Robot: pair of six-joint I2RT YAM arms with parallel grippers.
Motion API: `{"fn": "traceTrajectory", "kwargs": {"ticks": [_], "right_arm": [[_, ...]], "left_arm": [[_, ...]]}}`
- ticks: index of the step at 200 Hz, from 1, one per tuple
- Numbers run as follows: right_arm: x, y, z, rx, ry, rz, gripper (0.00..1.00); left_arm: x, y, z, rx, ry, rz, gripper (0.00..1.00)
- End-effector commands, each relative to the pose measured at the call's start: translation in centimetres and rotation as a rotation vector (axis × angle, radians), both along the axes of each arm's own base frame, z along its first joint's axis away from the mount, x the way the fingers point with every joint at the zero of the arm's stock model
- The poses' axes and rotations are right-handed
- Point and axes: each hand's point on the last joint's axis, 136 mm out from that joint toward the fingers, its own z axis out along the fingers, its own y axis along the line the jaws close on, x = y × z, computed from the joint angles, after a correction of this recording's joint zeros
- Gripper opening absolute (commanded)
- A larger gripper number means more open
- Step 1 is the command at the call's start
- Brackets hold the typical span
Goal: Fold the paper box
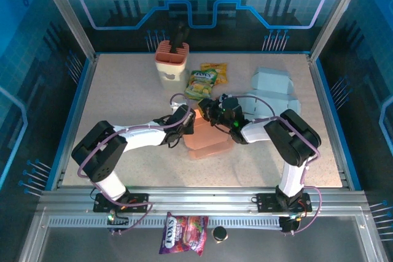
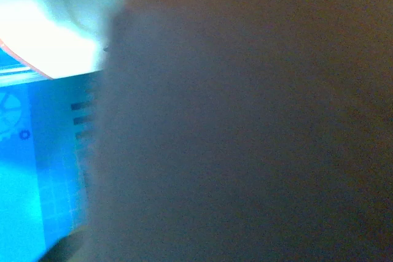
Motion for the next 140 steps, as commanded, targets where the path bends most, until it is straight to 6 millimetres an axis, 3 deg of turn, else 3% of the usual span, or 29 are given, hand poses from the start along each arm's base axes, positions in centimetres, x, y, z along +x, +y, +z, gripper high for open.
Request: {"fn": "traceTrajectory", "kwargs": {"ticks": [1,20,53,76,89,118,140], "right_arm": [[-0.3,-0.6,1.2,-0.04,0.036,-0.003,0.44],[-0.4,-2.0,3.0,-0.084,0.049,-0.014,0.61],[-0.7,-6.0,8.5,-0.225,0.01,-0.02,0.75],[-0.8,-9.4,12.0,-0.276,-0.023,-0.043,0.79],[-0.8,-11.2,13.2,-0.303,-0.022,-0.045,0.75],[-0.9,-15.2,14.2,-0.394,0.013,-0.052,0.73],[-1.0,-16.7,15.1,-0.448,0.024,-0.043,0.73]], "left_arm": [[0.5,-0.1,1.3,0.008,-0.017,0.024,0.0],[0.5,0.1,1.9,0.018,-0.004,0.022,0.0],[0.7,1.2,3.6,-0.037,0.027,0.033,0.0],[0.9,1.9,4.7,-0.098,0.064,0.027,0.0],[1.0,1.8,5.5,-0.157,0.085,0.003,0.0],[1.0,0.8,8.0,-0.325,0.122,-0.085,0.0],[0.8,-0.1,9.4,-0.475,0.177,-0.149,0.0]]}}
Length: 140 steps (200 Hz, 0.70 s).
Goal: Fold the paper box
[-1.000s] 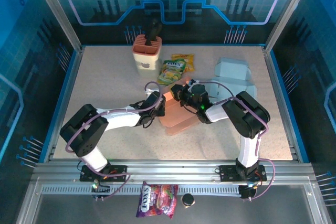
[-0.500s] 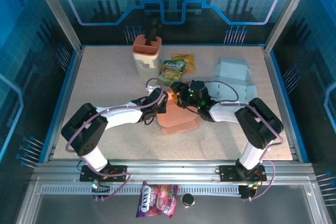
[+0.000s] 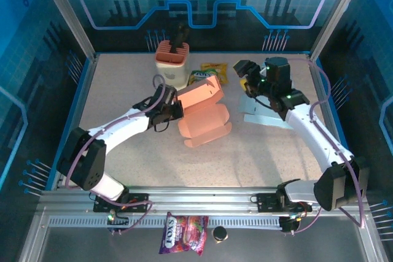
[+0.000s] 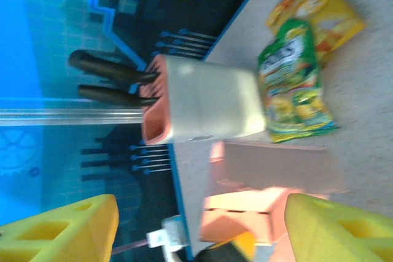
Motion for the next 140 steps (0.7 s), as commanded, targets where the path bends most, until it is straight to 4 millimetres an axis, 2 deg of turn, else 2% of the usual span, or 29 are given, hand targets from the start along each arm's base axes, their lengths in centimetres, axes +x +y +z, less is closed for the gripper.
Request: {"fn": "traceTrajectory", "kwargs": {"ticks": [1,31,52,83,140], "right_arm": [[-2.1,-1.3,-2.0,-0.127,0.118,0.07,0.73],[-1.6,-2.2,-1.4,-0.205,0.101,0.142,0.71],[-0.8,-2.2,-0.8,-0.244,0.046,0.234,0.58],[-0.3,0.4,1.0,-0.2,-0.089,0.46,0.51],[-1.4,2.6,0.7,-0.178,-0.137,0.625,0.47]], "left_arm": [[-1.2,-2.7,3.0,-0.224,0.057,-0.145,0.0],[-2.0,-4.4,4.5,-0.371,0.102,-0.245,0.0],[-2.7,-5.5,5.0,-0.447,0.146,-0.315,0.0],[-3.2,-6.5,4.8,-0.507,0.208,-0.385,0.0],[-2.1,-6.5,4.5,-0.499,0.218,-0.379,0.0]]}}
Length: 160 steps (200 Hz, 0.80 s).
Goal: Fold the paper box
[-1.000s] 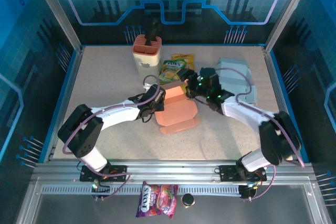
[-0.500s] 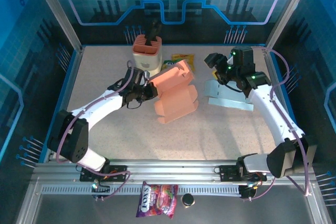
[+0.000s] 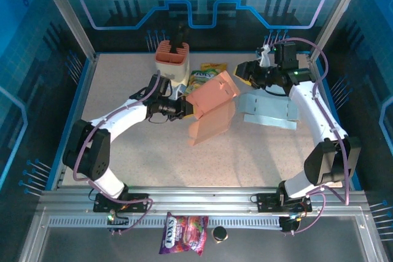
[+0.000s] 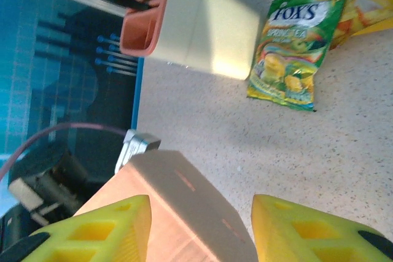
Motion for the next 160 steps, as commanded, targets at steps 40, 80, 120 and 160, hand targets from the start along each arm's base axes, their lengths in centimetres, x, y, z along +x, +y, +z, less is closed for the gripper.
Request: {"fn": "traceTrajectory", "kwargs": {"ticks": [40,80,120,160], "right_arm": [[-2.1,2.0,-0.3,-0.028,-0.044,0.177,0.45],[-2.5,2.7,0.2,-0.075,-0.09,0.235,0.43],[-2.9,3.1,-0.2,-0.175,-0.122,0.279,0.39],[-3.3,3.9,-0.7,-0.261,-0.136,0.328,0.35]], "left_arm": [[1.0,-0.7,1.7,-0.042,-0.007,-0.037,0.0],[0.8,-0.5,1.4,-0.022,0.004,-0.048,0.0],[0.6,-0.5,1.3,-0.01,0.017,-0.057,0.0],[0.7,-0.5,1.4,-0.005,0.018,-0.065,0.0]]}}
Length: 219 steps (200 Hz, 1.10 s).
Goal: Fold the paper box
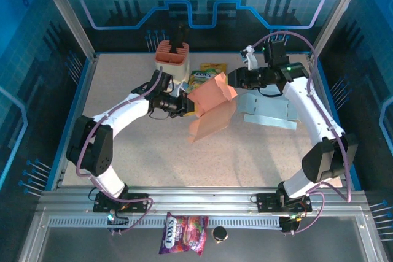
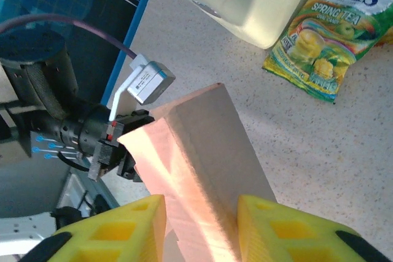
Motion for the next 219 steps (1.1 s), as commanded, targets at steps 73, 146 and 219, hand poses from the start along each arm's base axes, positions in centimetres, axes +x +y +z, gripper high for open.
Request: {"fn": "traceTrajectory", "kwargs": {"ticks": [73,146,219], "right_arm": [[-0.2,1.6,-2.7,-0.374,-0.081,0.087,0.33],[1.4,1.5,-4.5,-0.808,-0.194,0.023,0.16],[2.2,1.3,-4.2,-1.119,-0.297,-0.075,0.0]], "left_arm": [[0.1,-0.1,0.8,-0.006,-0.001,-0.041,0.0],[0.0,0.0,1.1,0.006,-0.007,-0.049,0.0],[-0.1,0.0,1.1,0.027,-0.006,-0.041,0.0]]}}
